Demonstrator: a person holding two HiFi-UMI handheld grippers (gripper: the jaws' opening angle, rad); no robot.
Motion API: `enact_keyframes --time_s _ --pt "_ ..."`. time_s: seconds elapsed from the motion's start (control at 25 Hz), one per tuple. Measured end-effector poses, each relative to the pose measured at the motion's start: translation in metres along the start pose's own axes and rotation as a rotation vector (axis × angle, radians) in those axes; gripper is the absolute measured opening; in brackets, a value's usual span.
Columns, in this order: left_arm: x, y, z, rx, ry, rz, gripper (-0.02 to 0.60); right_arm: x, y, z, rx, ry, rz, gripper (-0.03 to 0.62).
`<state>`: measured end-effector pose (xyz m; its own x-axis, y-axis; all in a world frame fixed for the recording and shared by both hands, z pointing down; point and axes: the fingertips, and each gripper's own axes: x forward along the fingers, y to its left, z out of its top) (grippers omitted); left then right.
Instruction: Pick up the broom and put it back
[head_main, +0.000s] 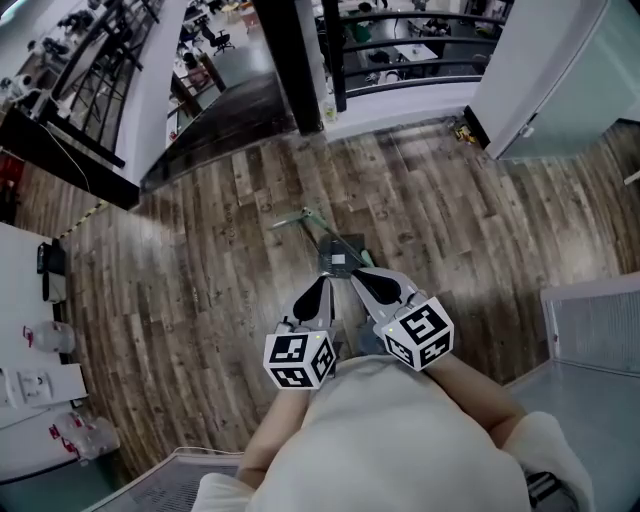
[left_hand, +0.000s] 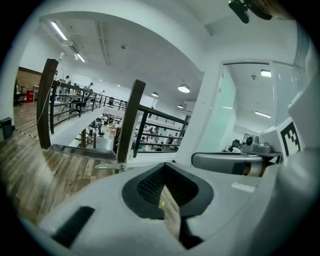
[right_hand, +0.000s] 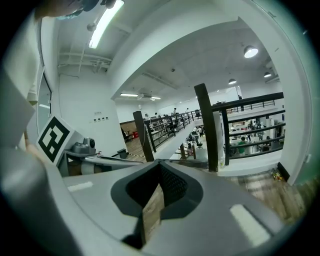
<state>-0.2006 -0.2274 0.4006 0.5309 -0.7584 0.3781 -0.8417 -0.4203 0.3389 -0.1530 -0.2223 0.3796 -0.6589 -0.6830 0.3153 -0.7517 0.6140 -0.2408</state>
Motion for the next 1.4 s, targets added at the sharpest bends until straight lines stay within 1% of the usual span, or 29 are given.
enact_keyframes --time_s 0.44,0.6,0.88,1.12,1.4 --pt "0.046 0.013 0.021 -0.053 -0.022 0.104 0.005 0.025 -0.063 0.019 -0.014 0.036 0.069 0.006" --pt "0.059 0.015 0.022 -0.073 -0.030 0.135 0.005 0.030 -0.074 0.020 -0.047 0.047 0.102 0.006" --pt "0.077 0.012 0.020 -0.096 -0.045 0.171 0.005 0.032 -0.088 0.011 -0.055 0.083 0.159 0.006" --pt "0.083 0.012 0.016 -0.112 -0.047 0.195 0.006 0.036 -0.100 0.001 -0.049 0.104 0.168 0.006" --pt "0.083 0.025 0.009 -0.125 -0.030 0.230 0.005 0.048 -0.112 -0.012 -0.029 0.129 0.152 0.006"
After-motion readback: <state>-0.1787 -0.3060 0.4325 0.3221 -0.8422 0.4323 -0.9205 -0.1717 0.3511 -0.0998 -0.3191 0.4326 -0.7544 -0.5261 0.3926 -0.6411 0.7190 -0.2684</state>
